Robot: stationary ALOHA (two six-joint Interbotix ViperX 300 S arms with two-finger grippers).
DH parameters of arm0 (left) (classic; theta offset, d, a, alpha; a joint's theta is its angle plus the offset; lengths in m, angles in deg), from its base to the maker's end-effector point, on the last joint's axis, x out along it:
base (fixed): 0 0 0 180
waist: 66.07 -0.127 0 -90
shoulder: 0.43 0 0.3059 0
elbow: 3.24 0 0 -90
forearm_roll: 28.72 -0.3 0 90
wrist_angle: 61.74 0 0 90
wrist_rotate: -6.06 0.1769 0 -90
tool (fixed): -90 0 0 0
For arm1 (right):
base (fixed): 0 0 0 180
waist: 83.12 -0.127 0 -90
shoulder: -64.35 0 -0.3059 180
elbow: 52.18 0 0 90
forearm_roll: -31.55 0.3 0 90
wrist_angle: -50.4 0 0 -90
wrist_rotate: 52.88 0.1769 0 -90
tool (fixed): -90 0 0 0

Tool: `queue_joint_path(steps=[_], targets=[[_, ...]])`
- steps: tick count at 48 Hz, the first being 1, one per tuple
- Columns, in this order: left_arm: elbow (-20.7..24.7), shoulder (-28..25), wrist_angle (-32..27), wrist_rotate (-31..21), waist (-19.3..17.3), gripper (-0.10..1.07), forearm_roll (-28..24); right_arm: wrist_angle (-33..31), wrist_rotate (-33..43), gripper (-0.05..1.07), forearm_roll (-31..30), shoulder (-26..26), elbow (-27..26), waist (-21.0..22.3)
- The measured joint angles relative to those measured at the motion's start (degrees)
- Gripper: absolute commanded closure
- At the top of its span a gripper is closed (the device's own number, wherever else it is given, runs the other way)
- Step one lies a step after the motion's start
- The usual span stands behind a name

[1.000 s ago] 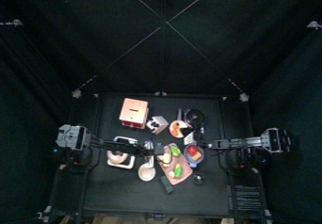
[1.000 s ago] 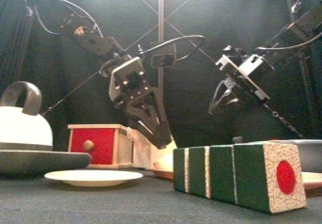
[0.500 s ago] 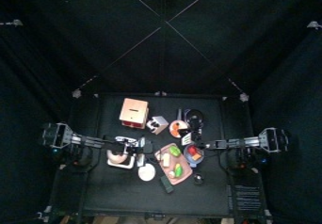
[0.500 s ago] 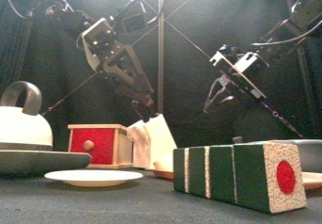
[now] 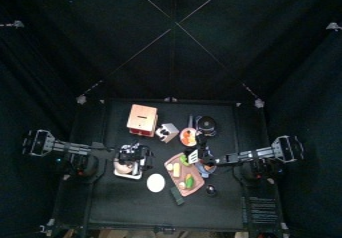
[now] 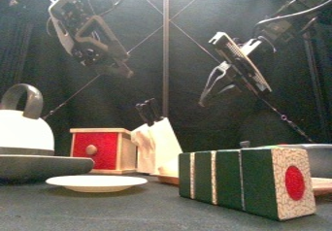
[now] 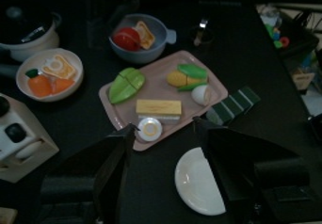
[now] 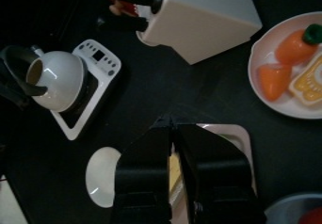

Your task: Grab corn

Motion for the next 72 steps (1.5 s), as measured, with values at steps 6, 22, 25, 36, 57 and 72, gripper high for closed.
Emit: queue_joint_path(steps=[6,22,25,36,57,72], targets=[[-3.87,3.52,0.0,0.0,-0.18,0.09,1.14,0.0,0.0,0.75,2.02,0.0,-0.26,-0.18],[-6.42,8.44,0.0,0.0,-0.35,0.09,3.43,-1.76,0.0,0.74,4.66,0.0,-1.85,-1.76],[-6.42,8.44,0.0,0.0,-0.35,0.09,3.43,-4.04,-0.09,0.74,5.45,0.0,-2.29,-2.81],[-6.59,8.35,0.0,0.0,-0.35,0.09,3.52,-7.12,-4.39,0.74,11.78,-0.09,-3.25,-5.01],[-6.86,8.17,0.0,0.0,-0.44,0.09,3.52,-17.75,-40.87,0.74,42.01,-1.23,-10.63,-4.83],[-7.47,8.09,0.0,0.0,-0.44,0.09,3.6,-17.75,-47.81,0.72,50.71,-6.59,-12.92,-4.92]])
